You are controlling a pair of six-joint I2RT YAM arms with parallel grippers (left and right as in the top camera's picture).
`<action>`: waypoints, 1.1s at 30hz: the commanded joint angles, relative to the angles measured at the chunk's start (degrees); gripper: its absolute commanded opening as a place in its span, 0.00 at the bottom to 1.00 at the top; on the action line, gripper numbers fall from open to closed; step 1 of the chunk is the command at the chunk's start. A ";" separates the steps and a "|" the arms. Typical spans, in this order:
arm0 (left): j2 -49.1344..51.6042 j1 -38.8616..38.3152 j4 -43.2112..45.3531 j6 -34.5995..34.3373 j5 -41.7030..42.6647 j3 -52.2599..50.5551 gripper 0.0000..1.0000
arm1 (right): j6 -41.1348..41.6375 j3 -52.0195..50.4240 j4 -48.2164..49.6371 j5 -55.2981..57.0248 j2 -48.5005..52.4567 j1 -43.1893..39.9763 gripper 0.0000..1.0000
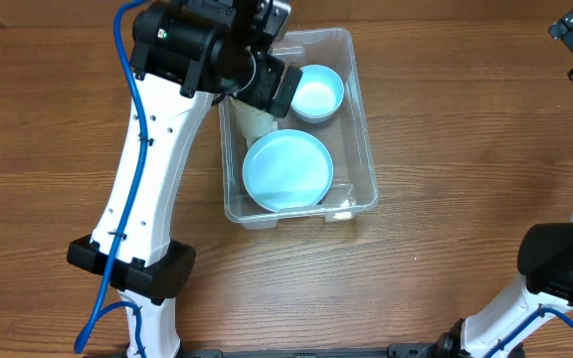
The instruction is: Pack container
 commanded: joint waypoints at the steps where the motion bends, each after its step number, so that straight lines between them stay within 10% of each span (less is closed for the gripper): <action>1: -0.02 0.22 -3.67 -2.08 -4.26 0.15 1.00 | 0.28 0.87 0.15 0.20 -0.98 0.11 1.00; 11: -17.94 10.49 4.46 -2.05 -4.44 -4.20 1.00 | 0.28 0.87 0.15 0.20 -0.98 0.11 1.00; 28: -85.05 20.39 85.15 2.91 4.33 -113.50 1.00 | 0.31 0.87 0.15 0.20 -0.98 0.11 1.00; 33: -99.38 22.38 92.08 2.93 5.70 -131.03 1.00 | 0.28 0.87 0.15 0.20 -0.98 0.11 1.00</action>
